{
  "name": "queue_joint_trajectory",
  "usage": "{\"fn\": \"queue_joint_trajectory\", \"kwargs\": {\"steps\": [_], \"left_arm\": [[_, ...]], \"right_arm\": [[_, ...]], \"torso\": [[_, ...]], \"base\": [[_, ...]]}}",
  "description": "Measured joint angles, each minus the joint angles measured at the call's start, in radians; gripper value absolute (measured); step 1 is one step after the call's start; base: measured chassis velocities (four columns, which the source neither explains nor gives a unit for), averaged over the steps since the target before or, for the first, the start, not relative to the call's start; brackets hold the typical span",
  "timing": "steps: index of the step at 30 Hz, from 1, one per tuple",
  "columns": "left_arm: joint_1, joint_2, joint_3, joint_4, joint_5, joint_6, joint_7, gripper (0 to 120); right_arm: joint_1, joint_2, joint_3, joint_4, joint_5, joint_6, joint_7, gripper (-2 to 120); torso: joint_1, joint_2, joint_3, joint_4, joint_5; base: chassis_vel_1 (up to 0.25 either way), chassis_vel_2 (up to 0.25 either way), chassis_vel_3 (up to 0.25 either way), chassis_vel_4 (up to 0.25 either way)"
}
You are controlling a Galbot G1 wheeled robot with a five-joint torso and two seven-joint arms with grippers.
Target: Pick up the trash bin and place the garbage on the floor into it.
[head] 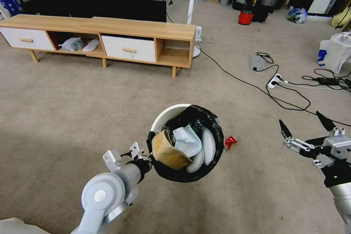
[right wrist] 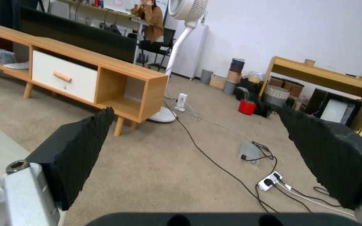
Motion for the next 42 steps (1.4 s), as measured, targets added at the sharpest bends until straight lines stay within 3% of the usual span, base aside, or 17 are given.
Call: {"fn": "queue_joint_trajectory", "kwargs": {"steps": [42], "left_arm": [[0.006,0.022,0.008,0.001,0.015,-0.004,0.023,0]], "right_arm": [[-0.005,0.01,0.024,0.008,0.038,-0.011,-0.005,100]], "torso": [[0.0,0.0,0.0,0.0,0.0]], "base": [[0.0,0.0,0.0,0.0]]}}
